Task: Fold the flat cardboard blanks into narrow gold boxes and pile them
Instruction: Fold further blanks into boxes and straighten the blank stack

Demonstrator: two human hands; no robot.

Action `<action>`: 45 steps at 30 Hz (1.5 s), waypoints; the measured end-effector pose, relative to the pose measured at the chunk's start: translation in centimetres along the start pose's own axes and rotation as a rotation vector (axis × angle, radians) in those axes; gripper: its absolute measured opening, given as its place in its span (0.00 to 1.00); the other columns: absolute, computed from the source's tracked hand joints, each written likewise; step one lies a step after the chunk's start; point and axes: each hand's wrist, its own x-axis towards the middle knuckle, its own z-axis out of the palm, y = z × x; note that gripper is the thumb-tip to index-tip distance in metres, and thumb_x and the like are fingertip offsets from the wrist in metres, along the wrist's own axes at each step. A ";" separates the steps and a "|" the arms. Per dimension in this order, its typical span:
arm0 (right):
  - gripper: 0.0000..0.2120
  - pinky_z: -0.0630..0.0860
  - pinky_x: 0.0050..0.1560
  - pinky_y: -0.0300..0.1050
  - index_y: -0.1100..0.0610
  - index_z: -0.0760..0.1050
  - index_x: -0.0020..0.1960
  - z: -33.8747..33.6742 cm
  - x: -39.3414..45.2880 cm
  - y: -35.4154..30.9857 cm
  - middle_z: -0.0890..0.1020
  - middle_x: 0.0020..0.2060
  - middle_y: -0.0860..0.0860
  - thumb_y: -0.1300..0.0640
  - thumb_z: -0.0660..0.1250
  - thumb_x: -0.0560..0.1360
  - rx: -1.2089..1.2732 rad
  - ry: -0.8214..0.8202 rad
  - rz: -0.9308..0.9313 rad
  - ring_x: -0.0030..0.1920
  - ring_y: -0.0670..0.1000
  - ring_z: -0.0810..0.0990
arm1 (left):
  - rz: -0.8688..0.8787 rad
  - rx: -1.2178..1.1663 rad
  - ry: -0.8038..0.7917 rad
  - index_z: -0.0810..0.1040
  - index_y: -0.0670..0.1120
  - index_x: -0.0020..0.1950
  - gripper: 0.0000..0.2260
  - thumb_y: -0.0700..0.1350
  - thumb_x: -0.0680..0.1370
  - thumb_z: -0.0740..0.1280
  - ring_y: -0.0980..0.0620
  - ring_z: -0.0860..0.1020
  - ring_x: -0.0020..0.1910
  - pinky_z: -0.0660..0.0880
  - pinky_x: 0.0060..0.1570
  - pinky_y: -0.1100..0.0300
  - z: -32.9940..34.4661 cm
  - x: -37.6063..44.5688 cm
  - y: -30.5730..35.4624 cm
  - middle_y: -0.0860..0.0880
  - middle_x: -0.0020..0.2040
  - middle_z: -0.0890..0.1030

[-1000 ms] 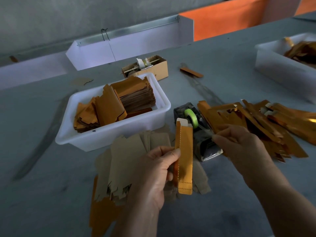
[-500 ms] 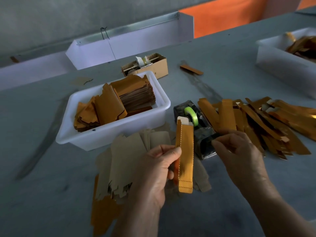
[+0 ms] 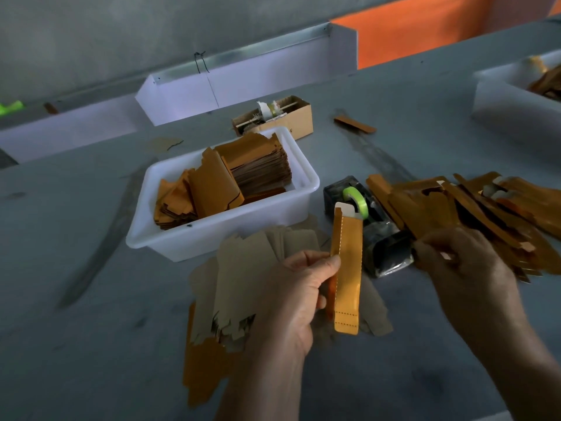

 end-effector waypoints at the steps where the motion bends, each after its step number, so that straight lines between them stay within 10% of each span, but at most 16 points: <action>1: 0.04 0.72 0.39 0.43 0.52 0.77 0.41 -0.3 0.0 -0.5 0.79 0.42 0.52 0.58 0.66 0.74 0.184 -0.050 0.084 0.42 0.53 0.77 | 0.008 0.012 -0.001 0.80 0.47 0.37 0.06 0.41 0.73 0.72 0.55 0.71 0.30 0.66 0.24 0.67 0.0 0.0 -0.1 0.51 0.31 0.78; 4: 0.06 0.75 0.44 0.46 0.50 0.80 0.39 -0.8 -0.2 -2.3 0.81 0.36 0.49 0.59 0.67 0.72 0.538 -0.292 0.191 0.41 0.50 0.79 | 0.009 0.017 0.006 0.81 0.47 0.38 0.04 0.40 0.73 0.72 0.53 0.72 0.30 0.68 0.24 0.66 0.0 0.1 -0.2 0.48 0.32 0.78; 11: 0.12 0.73 0.36 0.30 0.49 0.82 0.41 0.4 -0.5 -4.1 0.83 0.37 0.44 0.64 0.66 0.73 0.428 -0.542 0.002 0.38 0.40 0.79 | 0.006 0.093 -0.028 0.81 0.47 0.35 0.07 0.39 0.73 0.71 0.57 0.72 0.22 0.70 0.23 0.65 -0.4 0.2 -0.1 0.50 0.28 0.78; 18: 0.17 0.75 0.38 0.32 0.36 0.73 0.52 1.9 0.1 -4.1 0.81 0.37 0.44 0.59 0.66 0.75 0.259 -0.524 -0.078 0.41 0.41 0.79 | -0.009 0.021 -0.093 0.82 0.45 0.36 0.07 0.37 0.73 0.71 0.49 0.84 0.39 0.80 0.39 0.58 -0.4 0.5 0.1 0.44 0.39 0.85; 27: 0.13 0.80 0.38 0.38 0.46 0.68 0.48 2.9 0.2 -4.3 0.82 0.36 0.45 0.57 0.71 0.71 0.188 -0.400 -0.039 0.37 0.41 0.82 | -0.011 -0.025 -0.169 0.83 0.47 0.32 0.11 0.35 0.73 0.70 0.48 0.85 0.40 0.81 0.39 0.60 -1.0 0.5 0.2 0.43 0.39 0.85; 33: 0.14 0.80 0.40 0.40 0.45 0.68 0.47 3.1 0.1 -4.3 0.82 0.35 0.47 0.57 0.72 0.70 0.133 -0.375 -0.025 0.37 0.41 0.81 | -0.044 -0.112 -0.268 0.81 0.36 0.47 0.11 0.42 0.70 0.72 0.47 0.84 0.42 0.81 0.41 0.59 -1.4 0.4 0.3 0.40 0.43 0.84; 38: 0.15 0.74 0.34 0.28 0.43 0.64 0.43 3.1 -0.1 -4.6 0.80 0.33 0.45 0.55 0.71 0.71 0.024 -0.353 -0.077 0.36 0.37 0.79 | -0.024 -0.054 -0.169 0.82 0.40 0.42 0.02 0.38 0.74 0.70 0.49 0.84 0.39 0.81 0.39 0.61 -0.9 0.3 -0.2 0.43 0.38 0.85; 45: 0.07 0.71 0.33 0.36 0.50 0.65 0.49 3.8 -0.9 -4.8 0.78 0.36 0.47 0.54 0.64 0.76 -0.142 -0.240 -0.135 0.36 0.45 0.78 | -0.006 -0.013 -0.074 0.81 0.42 0.36 0.07 0.36 0.74 0.69 0.50 0.84 0.37 0.81 0.40 0.58 -0.4 0.6 -1.0 0.46 0.35 0.84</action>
